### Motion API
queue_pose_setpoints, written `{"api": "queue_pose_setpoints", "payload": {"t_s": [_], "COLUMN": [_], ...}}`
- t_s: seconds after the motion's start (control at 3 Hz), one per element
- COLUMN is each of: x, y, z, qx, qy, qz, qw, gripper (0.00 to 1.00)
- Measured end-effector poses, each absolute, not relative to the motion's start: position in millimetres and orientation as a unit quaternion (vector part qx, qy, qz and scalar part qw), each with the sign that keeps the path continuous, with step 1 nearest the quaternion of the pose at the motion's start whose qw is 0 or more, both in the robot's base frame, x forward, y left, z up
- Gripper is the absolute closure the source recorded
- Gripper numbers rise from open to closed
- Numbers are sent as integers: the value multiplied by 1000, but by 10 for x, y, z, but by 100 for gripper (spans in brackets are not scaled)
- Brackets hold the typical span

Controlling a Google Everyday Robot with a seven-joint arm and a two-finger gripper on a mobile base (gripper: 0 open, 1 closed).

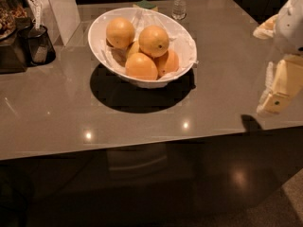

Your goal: Pick orange from white bowl

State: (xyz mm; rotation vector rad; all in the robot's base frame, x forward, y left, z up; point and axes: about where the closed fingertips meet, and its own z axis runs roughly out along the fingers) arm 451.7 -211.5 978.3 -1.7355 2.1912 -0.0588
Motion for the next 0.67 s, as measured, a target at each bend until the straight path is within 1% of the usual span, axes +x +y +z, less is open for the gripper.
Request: {"api": "queue_pose_setpoints", "payload": {"t_s": [0.33, 0.67], "x": [4964, 5482], "y": [-1805, -1305], "z": [9791, 9749], "qx": [-657, -702], "qy": [730, 679], "qz": [8, 60], "qw": [188, 207], "gripper": [0, 0]}}
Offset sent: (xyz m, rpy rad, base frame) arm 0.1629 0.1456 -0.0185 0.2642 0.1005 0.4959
